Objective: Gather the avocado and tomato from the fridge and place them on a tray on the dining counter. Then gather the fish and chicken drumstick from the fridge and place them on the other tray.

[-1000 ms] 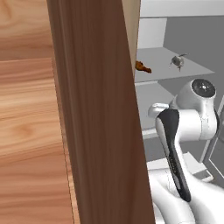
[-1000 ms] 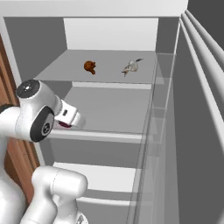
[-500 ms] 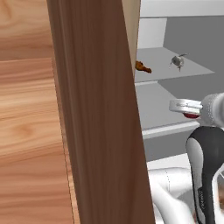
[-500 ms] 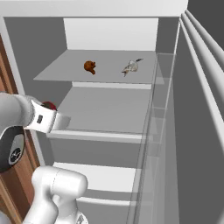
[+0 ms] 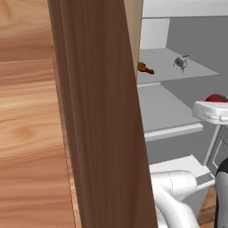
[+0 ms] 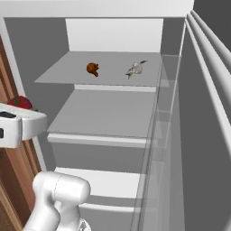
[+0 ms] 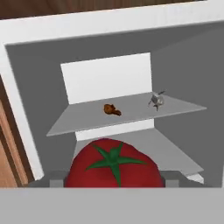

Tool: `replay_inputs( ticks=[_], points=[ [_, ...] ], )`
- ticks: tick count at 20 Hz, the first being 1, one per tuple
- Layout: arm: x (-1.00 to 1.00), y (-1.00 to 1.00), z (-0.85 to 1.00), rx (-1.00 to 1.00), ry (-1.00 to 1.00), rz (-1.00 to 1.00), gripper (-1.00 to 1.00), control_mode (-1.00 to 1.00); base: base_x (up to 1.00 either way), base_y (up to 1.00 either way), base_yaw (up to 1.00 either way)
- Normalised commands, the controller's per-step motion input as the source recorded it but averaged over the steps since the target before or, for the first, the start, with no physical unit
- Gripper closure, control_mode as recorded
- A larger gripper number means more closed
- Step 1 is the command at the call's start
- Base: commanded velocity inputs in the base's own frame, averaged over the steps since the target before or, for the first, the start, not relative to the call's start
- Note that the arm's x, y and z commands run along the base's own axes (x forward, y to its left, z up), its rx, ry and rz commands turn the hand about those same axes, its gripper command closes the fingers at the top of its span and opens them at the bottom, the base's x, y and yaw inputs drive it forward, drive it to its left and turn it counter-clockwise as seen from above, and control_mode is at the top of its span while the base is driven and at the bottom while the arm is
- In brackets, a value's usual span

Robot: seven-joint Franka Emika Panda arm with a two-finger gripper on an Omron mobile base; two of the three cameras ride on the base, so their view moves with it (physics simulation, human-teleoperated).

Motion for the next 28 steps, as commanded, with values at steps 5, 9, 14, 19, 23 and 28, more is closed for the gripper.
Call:
replay_inputs(
  ticks=[5,9,14,19,23,28],
  points=[
    [0.0,0.0,0.0,0.0,0.0,0.0,1.0,1.0,-1.0,0.01,0.0],
    [0.0,0.0,0.0,0.0,0.0,0.0,1.0,1.0,-1.0,-0.05,0.0],
    [0.0,0.0,0.0,0.0,0.0,0.0,1.0,1.0,-1.0,-0.01,0.0],
    [0.0,0.0,0.0,0.0,0.0,0.0,1.0,1.0,-1.0,-0.06,-0.05],
    [0.0,0.0,0.0,0.0,0.0,0.0,1.0,1.0,-0.5,-0.49,-0.55],
    [0.0,0.0,0.0,0.0,0.0,0.0,1.0,1.0,0.0,0.0,-0.99]
  ],
)
